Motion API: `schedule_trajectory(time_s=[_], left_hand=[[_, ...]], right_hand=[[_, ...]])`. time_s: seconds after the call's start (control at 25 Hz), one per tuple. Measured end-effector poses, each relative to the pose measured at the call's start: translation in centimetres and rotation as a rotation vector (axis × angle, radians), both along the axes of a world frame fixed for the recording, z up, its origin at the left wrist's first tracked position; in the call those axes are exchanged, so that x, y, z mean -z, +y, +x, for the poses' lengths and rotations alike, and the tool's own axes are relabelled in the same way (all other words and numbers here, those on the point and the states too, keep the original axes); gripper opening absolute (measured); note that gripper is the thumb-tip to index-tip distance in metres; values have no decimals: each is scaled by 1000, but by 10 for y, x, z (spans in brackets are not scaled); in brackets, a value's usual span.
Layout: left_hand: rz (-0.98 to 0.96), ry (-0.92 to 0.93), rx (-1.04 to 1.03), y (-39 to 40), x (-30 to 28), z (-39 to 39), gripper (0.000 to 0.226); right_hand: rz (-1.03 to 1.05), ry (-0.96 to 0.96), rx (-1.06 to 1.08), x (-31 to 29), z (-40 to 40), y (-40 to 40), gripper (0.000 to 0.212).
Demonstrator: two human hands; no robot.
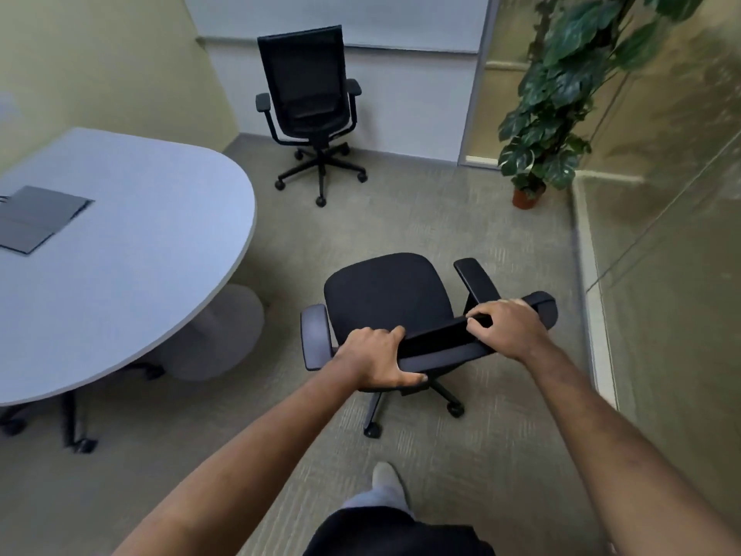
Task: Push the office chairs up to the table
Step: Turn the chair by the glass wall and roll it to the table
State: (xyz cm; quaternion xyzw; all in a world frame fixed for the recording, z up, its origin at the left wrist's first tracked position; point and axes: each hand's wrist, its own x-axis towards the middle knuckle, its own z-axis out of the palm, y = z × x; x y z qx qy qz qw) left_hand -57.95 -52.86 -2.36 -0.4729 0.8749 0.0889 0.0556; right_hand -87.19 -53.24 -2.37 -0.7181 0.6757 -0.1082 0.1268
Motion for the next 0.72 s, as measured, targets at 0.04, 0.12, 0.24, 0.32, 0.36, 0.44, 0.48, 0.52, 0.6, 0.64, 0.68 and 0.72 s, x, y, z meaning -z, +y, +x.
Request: schedule_trajectory(time_s=[0.04,0.12,0.24,0.32,0.36,0.44,0.48,0.52,0.6,0.64,0.68,0.72], left_hand=[[9,2,-41,-1,1,0,91],[6,13,-105,-4,1,-1,88],[-7,11,-190,-11,2,1,85],[-6,13,-241,-13,2,-2,84],[-8,12,-267,-15,1,-4,84],[-2,12,-326,-20,2,-9,82],[3,15,-361,-21,3,-13,81],[10,16,-397,-23,3,-16,80],[17,5,-468,-26,4,-25,80],[13,-1,-511,-28,4,-31,82],[7,-6,-550,-28,4,-37,83],[1,-11,-585,-30,3,-43,84]], right_hand=[[3,4,-26,0,1,-14,39],[-2,-4,-77,0,4,-38,45],[4,2,-187,0,9,-74,50],[3,1,-250,0,11,-94,49],[-5,-6,-277,0,13,-104,47],[-21,-12,-333,-2,14,-124,42],[-34,-11,-364,-3,14,-134,39],[-44,-8,-394,-3,13,-143,37],[-54,-6,-453,-2,11,-161,30],[-55,-4,-493,-3,10,-171,27],[-54,5,-534,-2,8,-181,24],[-52,15,-571,-2,8,-190,24]])
